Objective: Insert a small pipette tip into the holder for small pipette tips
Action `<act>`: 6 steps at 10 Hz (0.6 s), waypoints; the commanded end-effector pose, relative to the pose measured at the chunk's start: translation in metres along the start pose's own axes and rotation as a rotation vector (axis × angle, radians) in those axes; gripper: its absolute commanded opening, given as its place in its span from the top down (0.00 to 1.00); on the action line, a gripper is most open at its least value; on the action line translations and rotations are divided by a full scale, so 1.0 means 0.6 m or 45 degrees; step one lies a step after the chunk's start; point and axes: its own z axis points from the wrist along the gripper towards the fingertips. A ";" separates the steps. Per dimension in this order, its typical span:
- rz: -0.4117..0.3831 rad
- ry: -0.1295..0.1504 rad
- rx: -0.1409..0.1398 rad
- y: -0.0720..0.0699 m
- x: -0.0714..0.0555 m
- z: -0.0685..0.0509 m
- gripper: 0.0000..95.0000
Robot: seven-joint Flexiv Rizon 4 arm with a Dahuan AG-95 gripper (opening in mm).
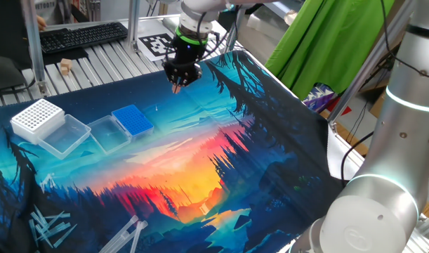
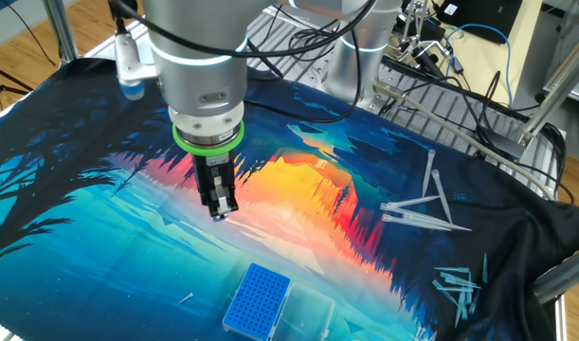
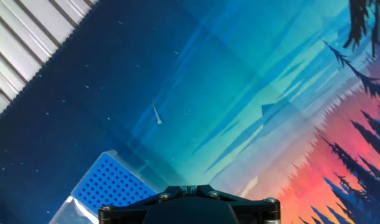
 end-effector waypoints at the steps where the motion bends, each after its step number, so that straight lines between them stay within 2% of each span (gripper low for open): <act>1: -0.002 -0.001 -0.001 0.000 0.000 -0.002 1.00; 4: -0.009 0.001 -0.006 0.008 -0.010 -0.003 1.00; 6: -0.016 0.005 -0.009 0.031 -0.042 -0.005 1.00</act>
